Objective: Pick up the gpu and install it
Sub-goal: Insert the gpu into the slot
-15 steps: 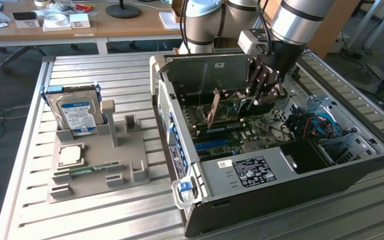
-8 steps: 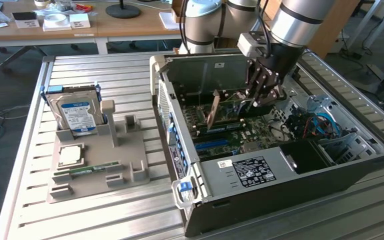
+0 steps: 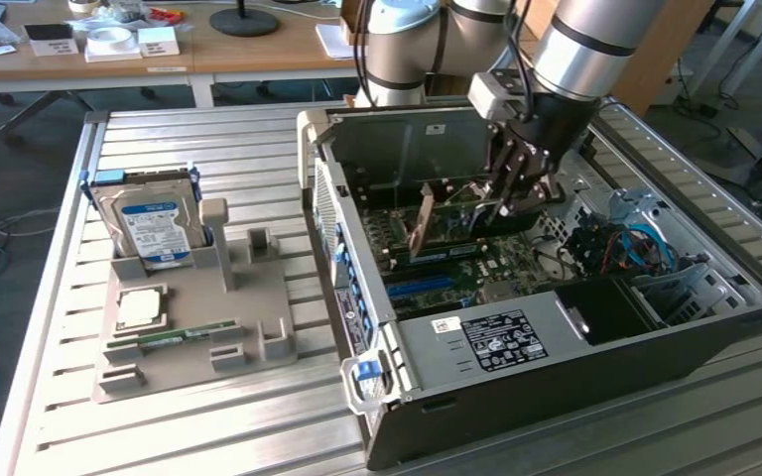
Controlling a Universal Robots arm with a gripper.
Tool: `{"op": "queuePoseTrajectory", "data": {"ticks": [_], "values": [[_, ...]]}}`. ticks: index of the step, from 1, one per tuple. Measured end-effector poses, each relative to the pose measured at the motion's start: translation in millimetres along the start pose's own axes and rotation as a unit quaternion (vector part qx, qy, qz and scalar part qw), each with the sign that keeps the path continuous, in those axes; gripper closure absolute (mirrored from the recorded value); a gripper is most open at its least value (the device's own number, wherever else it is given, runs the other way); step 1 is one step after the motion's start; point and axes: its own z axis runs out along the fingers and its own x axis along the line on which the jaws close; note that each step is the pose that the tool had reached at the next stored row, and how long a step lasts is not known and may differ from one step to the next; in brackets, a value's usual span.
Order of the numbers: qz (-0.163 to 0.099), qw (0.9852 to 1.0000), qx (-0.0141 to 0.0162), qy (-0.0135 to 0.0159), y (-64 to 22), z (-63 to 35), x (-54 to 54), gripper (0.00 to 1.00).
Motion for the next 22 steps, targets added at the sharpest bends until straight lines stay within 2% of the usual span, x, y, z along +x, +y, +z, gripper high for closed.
{"op": "queuePoseTrajectory", "data": {"ticks": [18,22], "values": [[0.0,1.0,0.0001,0.0001,7.4,2.7,0.9,0.73],[0.0,1.0,0.0,0.0009,7.4,4.2,1.6,0.73]]}}
